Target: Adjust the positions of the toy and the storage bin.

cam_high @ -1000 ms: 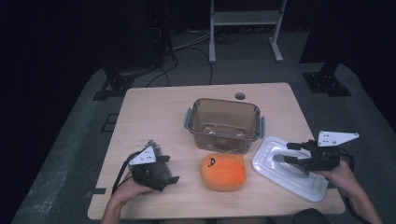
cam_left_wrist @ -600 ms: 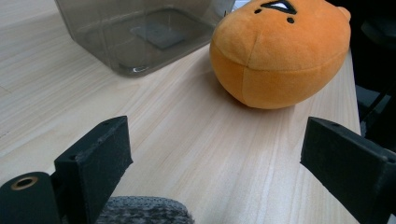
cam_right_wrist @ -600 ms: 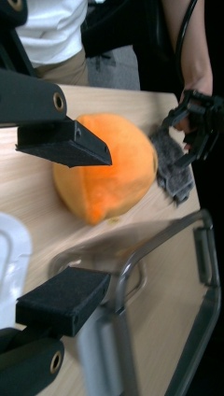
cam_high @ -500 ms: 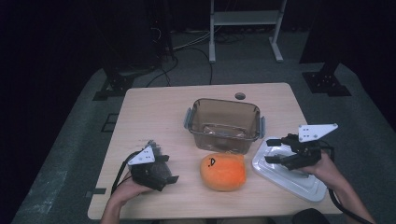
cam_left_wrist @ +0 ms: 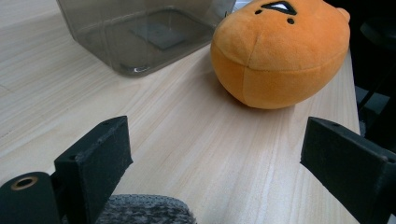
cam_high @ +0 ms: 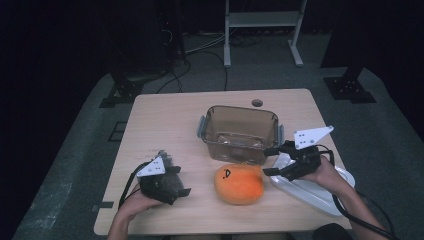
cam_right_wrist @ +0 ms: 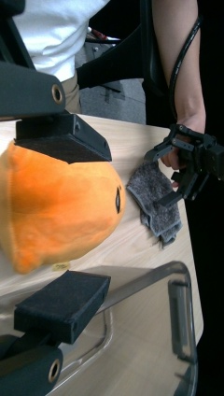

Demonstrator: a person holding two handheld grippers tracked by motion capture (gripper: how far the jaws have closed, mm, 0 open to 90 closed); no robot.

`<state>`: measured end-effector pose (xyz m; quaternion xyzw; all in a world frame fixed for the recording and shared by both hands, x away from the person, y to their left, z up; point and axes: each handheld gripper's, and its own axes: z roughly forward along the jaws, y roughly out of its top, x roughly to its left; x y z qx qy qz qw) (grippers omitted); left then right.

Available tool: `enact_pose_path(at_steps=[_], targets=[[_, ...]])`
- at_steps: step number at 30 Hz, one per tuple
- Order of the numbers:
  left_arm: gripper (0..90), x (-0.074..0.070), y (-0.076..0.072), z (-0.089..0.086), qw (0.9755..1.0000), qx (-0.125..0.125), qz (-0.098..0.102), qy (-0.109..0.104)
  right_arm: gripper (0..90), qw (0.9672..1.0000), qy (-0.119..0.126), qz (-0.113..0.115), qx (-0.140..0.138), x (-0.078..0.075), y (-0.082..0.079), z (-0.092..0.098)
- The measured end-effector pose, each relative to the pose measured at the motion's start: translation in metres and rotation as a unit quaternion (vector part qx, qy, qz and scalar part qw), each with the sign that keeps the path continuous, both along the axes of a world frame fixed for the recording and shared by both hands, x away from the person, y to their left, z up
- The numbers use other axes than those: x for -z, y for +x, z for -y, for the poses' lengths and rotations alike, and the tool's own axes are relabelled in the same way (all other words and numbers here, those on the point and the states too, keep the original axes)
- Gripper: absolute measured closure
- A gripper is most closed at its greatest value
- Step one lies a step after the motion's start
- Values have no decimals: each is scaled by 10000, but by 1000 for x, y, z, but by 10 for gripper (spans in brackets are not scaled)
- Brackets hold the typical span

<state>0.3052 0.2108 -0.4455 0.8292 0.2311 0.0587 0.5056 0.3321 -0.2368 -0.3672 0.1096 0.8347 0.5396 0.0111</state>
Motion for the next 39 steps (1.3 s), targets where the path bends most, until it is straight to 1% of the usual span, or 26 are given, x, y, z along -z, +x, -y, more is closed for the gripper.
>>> enact_pose_path(at_steps=[9,15,21,24,29,39], targets=[[76,0,0,-1,10000,-13,6,9,329,9997,-55,-15,-247,0,6,-27],[76,0,0,-1,10000,-10,12,8,327,9993,-93,-22,-366,2,9,-41],[76,0,0,-1,10000,-21,8,3,323,9990,-138,-75,-410,6,10,-52],[76,0,0,-1,10000,-9,14,9,323,9990,-119,-77,-421,9,9,-55],[76,0,0,-1,10000,0,20,10,317,9988,-180,-108,-452,15,9,-63],[76,-1,-1,-1,10000,-13,14,-20,318,9980,-440,-101,-447,27,11,-78]])
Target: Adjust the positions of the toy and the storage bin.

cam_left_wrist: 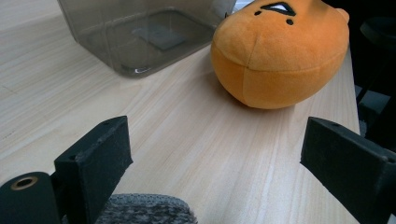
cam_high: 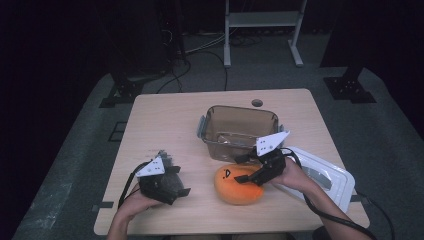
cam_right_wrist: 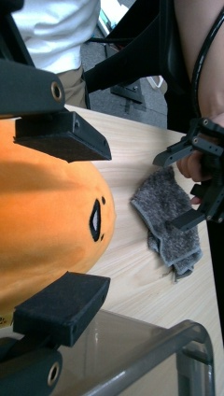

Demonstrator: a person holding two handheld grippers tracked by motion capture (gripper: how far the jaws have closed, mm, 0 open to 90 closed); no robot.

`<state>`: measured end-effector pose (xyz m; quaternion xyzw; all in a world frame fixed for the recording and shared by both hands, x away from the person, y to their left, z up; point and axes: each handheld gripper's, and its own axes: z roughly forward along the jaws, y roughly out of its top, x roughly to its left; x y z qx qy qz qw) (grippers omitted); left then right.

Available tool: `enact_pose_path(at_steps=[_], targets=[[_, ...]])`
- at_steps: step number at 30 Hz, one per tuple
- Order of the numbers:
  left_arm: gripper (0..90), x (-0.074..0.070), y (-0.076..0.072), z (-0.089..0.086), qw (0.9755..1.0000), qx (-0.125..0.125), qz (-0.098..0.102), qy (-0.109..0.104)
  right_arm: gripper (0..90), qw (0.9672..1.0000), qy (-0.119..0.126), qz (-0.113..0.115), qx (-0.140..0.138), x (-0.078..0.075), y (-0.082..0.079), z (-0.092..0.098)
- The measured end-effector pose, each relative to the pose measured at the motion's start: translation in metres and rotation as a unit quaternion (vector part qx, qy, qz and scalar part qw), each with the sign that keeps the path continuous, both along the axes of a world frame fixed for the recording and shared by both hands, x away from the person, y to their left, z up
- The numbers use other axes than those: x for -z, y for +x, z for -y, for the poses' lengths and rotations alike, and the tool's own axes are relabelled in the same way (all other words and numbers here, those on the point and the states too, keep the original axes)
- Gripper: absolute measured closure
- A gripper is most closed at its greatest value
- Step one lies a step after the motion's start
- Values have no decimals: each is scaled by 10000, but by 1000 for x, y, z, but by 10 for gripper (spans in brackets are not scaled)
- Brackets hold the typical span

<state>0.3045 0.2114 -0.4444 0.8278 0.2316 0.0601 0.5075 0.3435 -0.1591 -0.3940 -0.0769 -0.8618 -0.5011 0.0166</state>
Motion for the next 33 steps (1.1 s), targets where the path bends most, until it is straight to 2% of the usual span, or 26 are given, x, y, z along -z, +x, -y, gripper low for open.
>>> enact_pose_path(at_steps=[14,28,33], targets=[[76,1,0,0,10000,21,-4,32,324,9996,-245,-52,147,15,2,-6],[76,1,0,1,10000,31,-11,39,354,9992,-304,-205,139,30,-5,-10],[76,1,0,1,10000,27,-16,33,367,9993,-255,-238,120,34,-8,-11]])
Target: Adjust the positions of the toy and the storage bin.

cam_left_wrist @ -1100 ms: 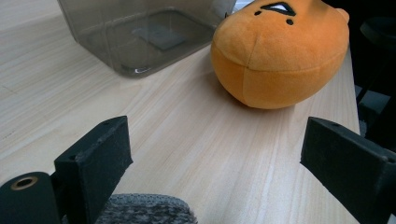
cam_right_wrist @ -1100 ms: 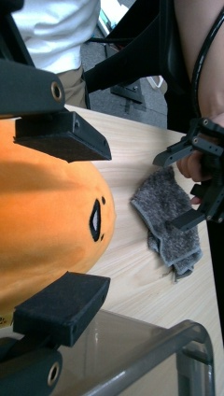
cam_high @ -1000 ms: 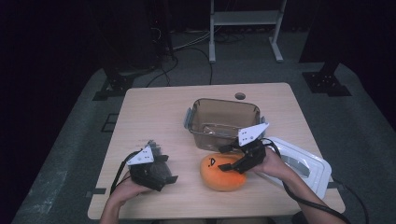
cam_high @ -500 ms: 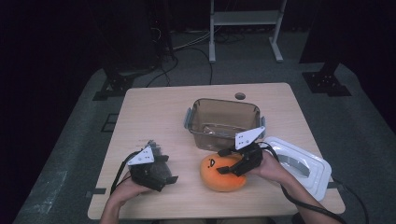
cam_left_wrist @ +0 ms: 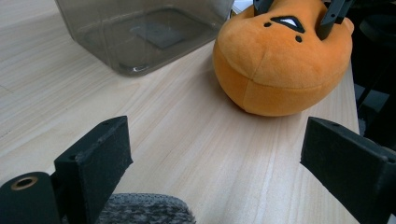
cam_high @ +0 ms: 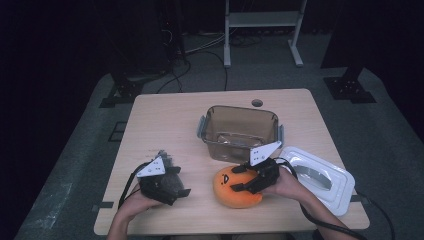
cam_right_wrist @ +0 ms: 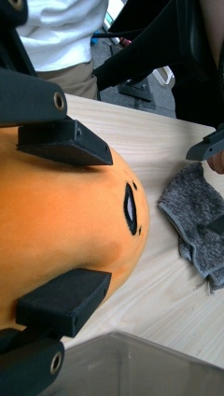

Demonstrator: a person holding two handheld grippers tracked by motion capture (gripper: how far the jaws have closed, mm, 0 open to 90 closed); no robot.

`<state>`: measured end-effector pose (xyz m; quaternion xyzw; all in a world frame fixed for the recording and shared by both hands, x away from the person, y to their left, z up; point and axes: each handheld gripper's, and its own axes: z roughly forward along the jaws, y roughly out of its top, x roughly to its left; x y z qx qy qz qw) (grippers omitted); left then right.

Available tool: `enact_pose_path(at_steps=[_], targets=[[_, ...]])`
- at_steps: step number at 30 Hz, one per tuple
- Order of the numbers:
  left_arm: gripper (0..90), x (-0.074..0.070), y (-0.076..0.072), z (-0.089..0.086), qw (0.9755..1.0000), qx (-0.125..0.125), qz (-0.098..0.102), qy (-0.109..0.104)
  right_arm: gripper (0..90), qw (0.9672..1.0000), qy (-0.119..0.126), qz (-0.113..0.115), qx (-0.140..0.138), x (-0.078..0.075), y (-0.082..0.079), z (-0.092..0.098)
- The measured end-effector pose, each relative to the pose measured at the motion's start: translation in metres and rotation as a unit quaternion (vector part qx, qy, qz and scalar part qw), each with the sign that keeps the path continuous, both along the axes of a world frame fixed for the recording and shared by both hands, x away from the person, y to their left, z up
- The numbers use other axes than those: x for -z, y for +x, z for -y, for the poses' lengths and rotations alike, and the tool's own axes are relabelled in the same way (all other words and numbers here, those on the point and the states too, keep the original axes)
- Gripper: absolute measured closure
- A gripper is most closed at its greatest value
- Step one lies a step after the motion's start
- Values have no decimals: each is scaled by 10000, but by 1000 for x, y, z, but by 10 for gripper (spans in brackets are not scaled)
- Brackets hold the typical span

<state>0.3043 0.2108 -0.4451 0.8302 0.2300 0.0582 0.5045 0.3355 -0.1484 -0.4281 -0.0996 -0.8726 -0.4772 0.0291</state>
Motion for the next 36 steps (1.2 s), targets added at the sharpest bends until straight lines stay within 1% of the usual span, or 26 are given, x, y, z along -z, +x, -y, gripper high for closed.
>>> enact_pose_path(at_steps=[6,11,15,20,27,30,33,36], targets=[[76,0,0,0,10000,5,5,8,374,10000,-89,21,3,0,-4,-1],[76,0,0,0,10000,12,9,11,374,9999,-112,54,-52,1,-7,-1],[76,0,0,0,10000,1,2,12,383,9999,-112,41,-26,2,-7,-1],[76,0,1,0,10000,-6,-2,4,453,9999,-150,6,1,4,-8,0],[76,1,1,0,10000,-2,-7,19,561,9998,-200,-42,-69,4,-9,1],[76,1,1,-1,10000,-6,1,25,591,9998,-175,-29,-66,4,-9,1],[76,1,1,-1,10000,-17,2,10,643,9998,-176,-19,-39,3,-10,1],[77,1,1,-1,10000,-15,6,10,666,9998,-189,-27,-64,1,-10,0]])
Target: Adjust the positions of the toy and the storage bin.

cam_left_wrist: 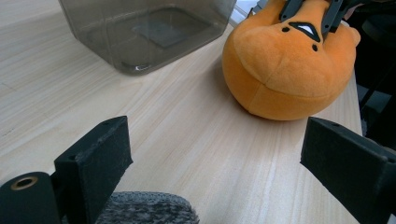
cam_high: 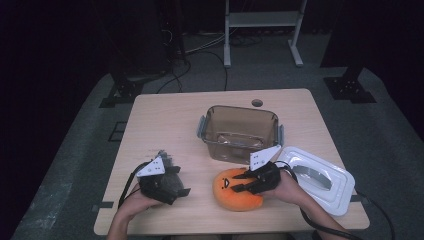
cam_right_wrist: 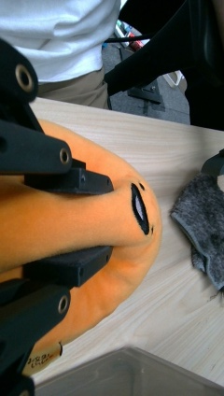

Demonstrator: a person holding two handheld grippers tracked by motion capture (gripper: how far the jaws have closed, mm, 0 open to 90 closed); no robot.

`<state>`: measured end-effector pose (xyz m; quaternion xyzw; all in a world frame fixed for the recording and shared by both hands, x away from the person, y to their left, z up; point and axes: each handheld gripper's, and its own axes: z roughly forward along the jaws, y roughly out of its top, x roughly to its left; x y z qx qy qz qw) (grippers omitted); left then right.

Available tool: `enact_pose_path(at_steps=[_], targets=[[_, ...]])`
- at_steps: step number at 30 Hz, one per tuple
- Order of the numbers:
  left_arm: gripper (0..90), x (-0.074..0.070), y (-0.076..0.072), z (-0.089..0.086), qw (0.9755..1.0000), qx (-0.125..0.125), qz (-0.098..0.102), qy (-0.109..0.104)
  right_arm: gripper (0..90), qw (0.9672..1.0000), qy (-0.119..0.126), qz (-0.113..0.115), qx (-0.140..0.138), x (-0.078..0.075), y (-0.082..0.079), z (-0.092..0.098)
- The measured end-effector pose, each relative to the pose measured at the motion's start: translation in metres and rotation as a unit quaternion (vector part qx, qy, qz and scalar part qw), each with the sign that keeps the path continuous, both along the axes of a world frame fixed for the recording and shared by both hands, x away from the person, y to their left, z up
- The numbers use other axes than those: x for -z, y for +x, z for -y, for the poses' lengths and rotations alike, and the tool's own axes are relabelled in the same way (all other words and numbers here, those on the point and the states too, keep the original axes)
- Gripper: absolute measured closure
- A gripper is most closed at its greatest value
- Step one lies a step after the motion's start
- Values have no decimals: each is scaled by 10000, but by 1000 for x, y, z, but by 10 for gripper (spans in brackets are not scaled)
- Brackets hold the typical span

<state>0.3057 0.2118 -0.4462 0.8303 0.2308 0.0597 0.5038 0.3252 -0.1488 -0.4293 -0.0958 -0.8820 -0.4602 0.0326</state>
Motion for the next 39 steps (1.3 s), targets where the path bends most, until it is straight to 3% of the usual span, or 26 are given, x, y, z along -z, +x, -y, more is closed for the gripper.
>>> enact_pose_path(at_steps=[7,19,28,32,39], targets=[[76,0,0,-2,10000,-35,0,-13,715,9998,57,-157,91,-6,4,2],[76,0,0,-4,10000,-36,-2,-16,736,9996,52,-289,-31,-14,5,0],[76,0,0,-4,10000,-45,11,-23,740,9989,254,-370,-105,-26,1,2],[76,0,0,-3,10000,-57,0,-44,740,9983,448,-333,-152,-46,1,6],[76,0,0,-3,10000,-34,6,-5,739,9982,557,179,-126,-105,2,15]])
